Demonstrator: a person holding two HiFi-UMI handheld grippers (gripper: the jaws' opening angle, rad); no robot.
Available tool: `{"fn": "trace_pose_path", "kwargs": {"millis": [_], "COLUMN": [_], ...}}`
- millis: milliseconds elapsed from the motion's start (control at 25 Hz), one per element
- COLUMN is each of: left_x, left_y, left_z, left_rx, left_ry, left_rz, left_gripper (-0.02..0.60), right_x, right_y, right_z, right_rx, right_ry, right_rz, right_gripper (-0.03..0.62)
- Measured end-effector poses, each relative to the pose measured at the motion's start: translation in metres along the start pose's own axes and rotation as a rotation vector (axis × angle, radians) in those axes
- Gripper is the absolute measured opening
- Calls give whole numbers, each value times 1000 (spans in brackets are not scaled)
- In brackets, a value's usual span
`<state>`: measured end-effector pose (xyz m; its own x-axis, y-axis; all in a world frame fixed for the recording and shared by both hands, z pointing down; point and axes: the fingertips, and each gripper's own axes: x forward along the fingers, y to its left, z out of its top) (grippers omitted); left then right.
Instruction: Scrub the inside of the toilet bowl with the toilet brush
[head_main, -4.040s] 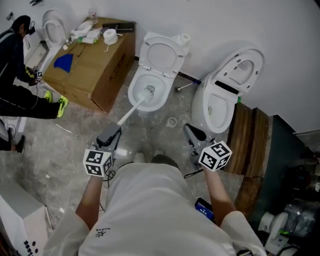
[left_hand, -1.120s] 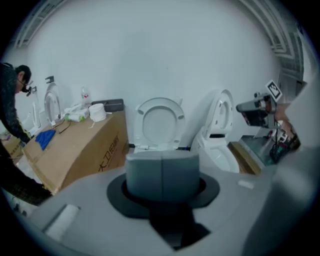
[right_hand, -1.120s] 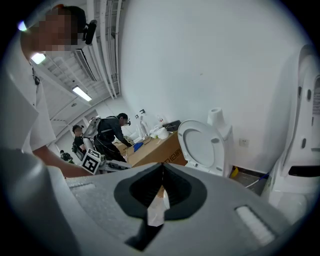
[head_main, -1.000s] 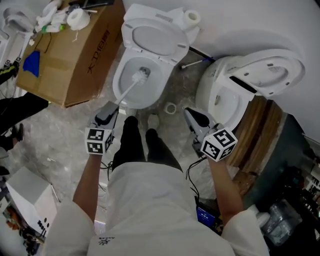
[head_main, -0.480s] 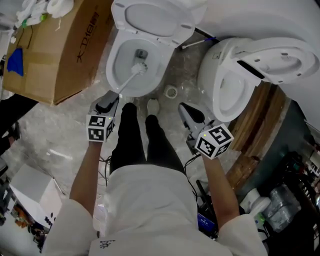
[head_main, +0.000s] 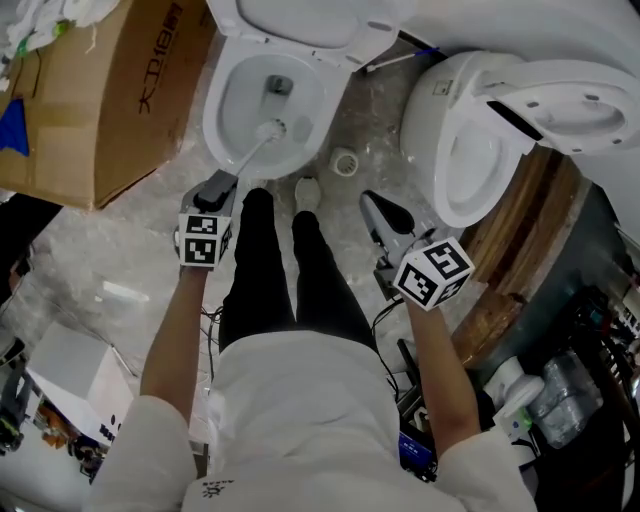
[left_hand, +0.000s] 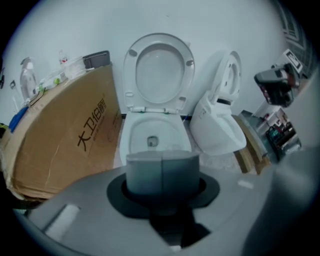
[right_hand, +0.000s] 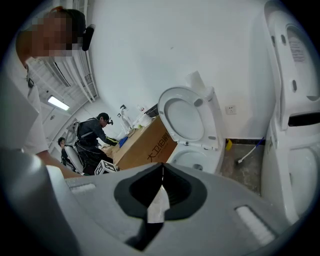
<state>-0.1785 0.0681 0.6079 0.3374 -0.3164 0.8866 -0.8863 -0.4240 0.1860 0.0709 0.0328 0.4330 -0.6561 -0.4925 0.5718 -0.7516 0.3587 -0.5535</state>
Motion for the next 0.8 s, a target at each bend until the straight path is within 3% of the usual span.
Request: {"fn": "trace_pose_path", "kwargs": {"millis": [360,800], "left_x": [27,20], "left_y": [-9,1], "left_z": [-31,-49], "left_rx": [-36,-113], "left_ry": [83,121], "left_rz": [-25,9], "left_gripper": [149,147], "right_x": [-3,4], "right_y": [-15,-13], "right_z": [-19,-19], "right_rx": [42,43], "right_ry": [17,25], "right_rz": [-24,-17], "right_gripper": [2,2]}}
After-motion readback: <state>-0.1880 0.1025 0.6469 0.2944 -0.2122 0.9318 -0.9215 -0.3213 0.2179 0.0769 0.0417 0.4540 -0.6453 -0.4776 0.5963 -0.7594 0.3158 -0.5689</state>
